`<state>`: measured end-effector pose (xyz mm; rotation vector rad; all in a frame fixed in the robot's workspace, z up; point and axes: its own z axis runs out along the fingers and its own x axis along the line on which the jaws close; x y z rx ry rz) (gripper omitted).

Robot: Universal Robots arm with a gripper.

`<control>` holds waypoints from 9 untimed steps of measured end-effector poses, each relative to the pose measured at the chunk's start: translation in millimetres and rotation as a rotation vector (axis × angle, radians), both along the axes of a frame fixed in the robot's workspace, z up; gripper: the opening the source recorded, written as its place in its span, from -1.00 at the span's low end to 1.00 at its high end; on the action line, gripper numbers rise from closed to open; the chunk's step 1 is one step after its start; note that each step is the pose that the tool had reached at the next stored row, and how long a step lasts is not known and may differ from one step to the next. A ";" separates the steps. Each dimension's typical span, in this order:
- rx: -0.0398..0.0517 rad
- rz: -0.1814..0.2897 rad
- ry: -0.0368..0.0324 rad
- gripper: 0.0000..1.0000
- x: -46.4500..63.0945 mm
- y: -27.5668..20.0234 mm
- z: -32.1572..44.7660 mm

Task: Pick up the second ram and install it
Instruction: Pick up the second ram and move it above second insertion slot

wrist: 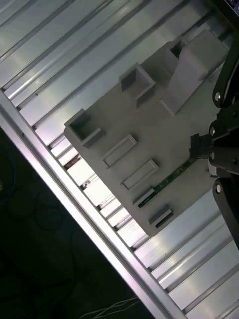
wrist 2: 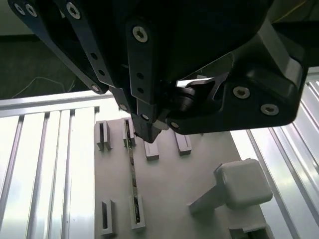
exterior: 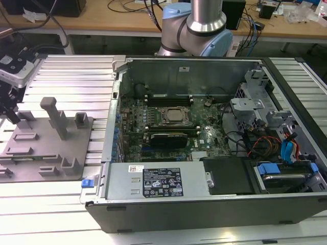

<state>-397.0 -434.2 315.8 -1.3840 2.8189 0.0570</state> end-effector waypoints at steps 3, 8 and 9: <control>0.0000 0.073 0.0000 -0.84 0.1 0.0 -1.6; -0.0001 0.201 0.0000 -0.84 0.0 0.0 -4.6; -0.0001 0.232 0.0000 -0.84 0.0 0.0 -5.4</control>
